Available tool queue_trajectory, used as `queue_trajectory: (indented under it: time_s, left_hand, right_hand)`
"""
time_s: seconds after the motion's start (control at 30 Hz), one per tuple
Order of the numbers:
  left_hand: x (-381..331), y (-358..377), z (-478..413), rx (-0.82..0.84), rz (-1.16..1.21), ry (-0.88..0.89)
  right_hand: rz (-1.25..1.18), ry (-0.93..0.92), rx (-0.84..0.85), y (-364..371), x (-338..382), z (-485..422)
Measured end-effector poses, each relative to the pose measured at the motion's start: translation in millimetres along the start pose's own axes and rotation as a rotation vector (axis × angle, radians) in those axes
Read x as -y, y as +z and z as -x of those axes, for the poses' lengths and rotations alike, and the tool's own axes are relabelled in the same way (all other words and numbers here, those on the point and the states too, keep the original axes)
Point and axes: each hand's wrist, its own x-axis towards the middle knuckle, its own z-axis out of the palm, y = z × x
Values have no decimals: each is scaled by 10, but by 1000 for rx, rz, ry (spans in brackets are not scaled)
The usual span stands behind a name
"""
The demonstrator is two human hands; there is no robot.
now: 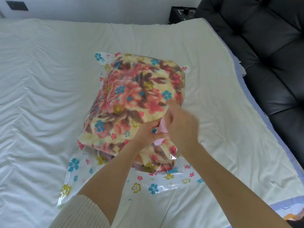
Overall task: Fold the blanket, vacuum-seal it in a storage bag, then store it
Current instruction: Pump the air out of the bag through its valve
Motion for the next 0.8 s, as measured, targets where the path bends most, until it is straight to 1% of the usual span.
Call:
queue_trajectory:
  time_s: [0.03, 0.07, 0.13, 0.2, 0.27, 0.3, 0.33, 0.37, 0.4, 0.43, 0.5, 0.53, 0.57, 0.6, 0.63, 0.67, 0.7, 0.73, 0.77, 0.8]
  left_hand:
    - [6, 13, 10, -2, -4, -4]
    - [0, 17, 22, -6, 4, -6]
    - [-20, 3, 10, -10, 45, -3]
    - [-22, -4, -35, -14, 47, 3]
    - [-25, 18, -54, -5, 34, 10]
    - [-20, 35, -50, -6, 29, 7]
    - [-7, 52, -35, -12, 23, 7]
    - [4, 73, -16, -15, 22, 11]
    - [14, 94, 4, -12, 21, 12]
    - [15, 99, 17, -16, 19, 10]
    - [-14, 70, 13, -18, 21, 11]
    - [-34, 56, 3, -2, 26, 10]
    - [-43, 38, -17, 9, 24, 13]
    - [-41, 27, -35, 18, 20, 15]
    - [-44, 29, -40, 25, 19, 11]
    - [-53, 33, -32, 25, 14, 10]
    - [-66, 34, -12, 19, 5, 13]
    - [-67, 34, 3, 11, -10, 18]
    - [-70, 33, 15, 7, -20, 20]
    - [-71, 34, 20, 12, -27, 20]
  right_hand:
    - [61, -26, 28, 136, -69, 22]
    - [122, -63, 39, 120, -101, -10]
    - [127, -99, 27, -116, -45, -159]
    - [90, -124, -150, -519, 34, -366]
    - [43, -17, -280, -681, 75, -413]
    - [38, 34, -301, -580, 7, -355]
    - [60, 84, -210, -407, -63, -233]
    - [55, 85, -14, -135, -95, -81]
    - [105, 35, 15, 43, -158, -6]
    - [119, 48, 39, 107, -203, -9]
    - [153, 16, 67, -21, -196, -89]
    - [213, -15, 36, -159, -141, -145]
    - [190, -47, -22, -340, -101, -222]
    - [139, -62, -153, -541, -57, -282]
    - [62, -28, -279, -648, -26, -306]
    - [15, 18, -338, -627, -5, -324]
    - [15, 54, -316, -457, -17, -286]
    - [45, 65, -179, -203, -53, -186]
    - [57, 25, -18, 72, -97, -74]
    - [50, 4, 63, 311, -175, -8]
